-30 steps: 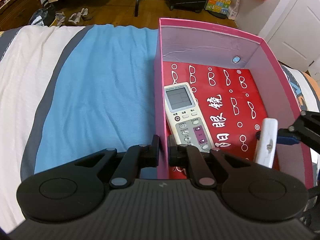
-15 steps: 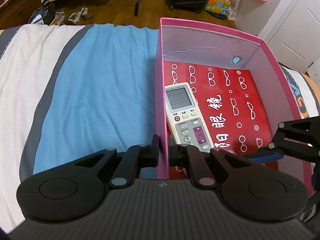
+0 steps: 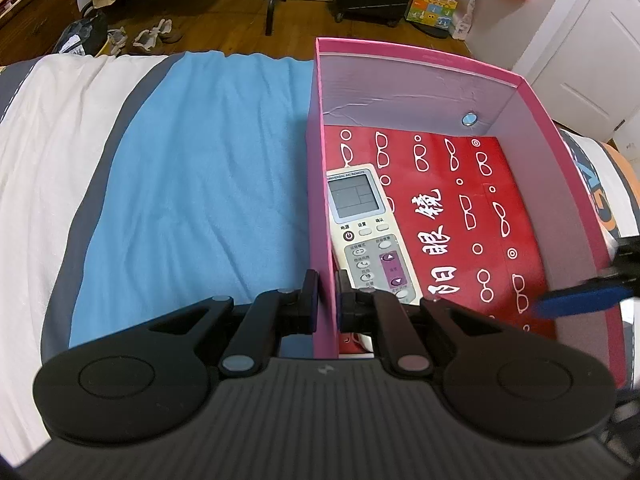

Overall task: Organize rigid objects
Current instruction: 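Place the white power bank into the pink box beside the remote, then grasp the small white charger plug with the right tool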

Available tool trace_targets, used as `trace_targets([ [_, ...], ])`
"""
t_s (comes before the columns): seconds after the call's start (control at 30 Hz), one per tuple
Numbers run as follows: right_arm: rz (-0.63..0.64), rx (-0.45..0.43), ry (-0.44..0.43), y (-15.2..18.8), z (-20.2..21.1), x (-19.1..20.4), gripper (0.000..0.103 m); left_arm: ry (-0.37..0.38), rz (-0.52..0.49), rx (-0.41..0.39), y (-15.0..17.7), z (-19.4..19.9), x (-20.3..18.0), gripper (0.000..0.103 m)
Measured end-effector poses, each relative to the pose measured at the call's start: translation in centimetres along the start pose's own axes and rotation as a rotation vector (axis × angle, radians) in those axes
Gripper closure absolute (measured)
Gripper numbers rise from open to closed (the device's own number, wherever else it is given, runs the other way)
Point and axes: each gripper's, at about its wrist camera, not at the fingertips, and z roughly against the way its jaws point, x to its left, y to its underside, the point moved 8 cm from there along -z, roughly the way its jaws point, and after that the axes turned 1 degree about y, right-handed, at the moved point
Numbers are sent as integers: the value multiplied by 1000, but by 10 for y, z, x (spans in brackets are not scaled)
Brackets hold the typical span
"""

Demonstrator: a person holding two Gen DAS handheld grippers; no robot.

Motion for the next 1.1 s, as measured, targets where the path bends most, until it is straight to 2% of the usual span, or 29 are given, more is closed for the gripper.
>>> trace_targets([
  [0.23,-31,-135,211,31,90,-28,38,-10,-28,16,0,2,-4,96],
  [0.37,-32,-150,305,64,114,-53,37,-1,-39,25,0,3,-4,96],
  [0.53,-109,-70,403,100,103,-84,37,-5,-54,25,0,4,-4,96],
  [0.6,-134,-43,417,108,92,-88,37,-8,-64,24,1,4,-5,95],
  [0.8,59,93,428,119,52,-70,37,2,-42,23,0,5,-4,94],
  [0.9,90,92,422,122,42,-67,37,-2,-5,21,-2,4,1,96],
  [0.97,77,56,383,118,33,-68,37,3,5,17,-2,4,3,96],
  [1.03,77,44,368,115,23,-70,43,-9,-8,8,-2,4,2,97],
  [1.1,95,64,397,114,12,-72,55,-15,-20,-3,-3,5,1,97],
])
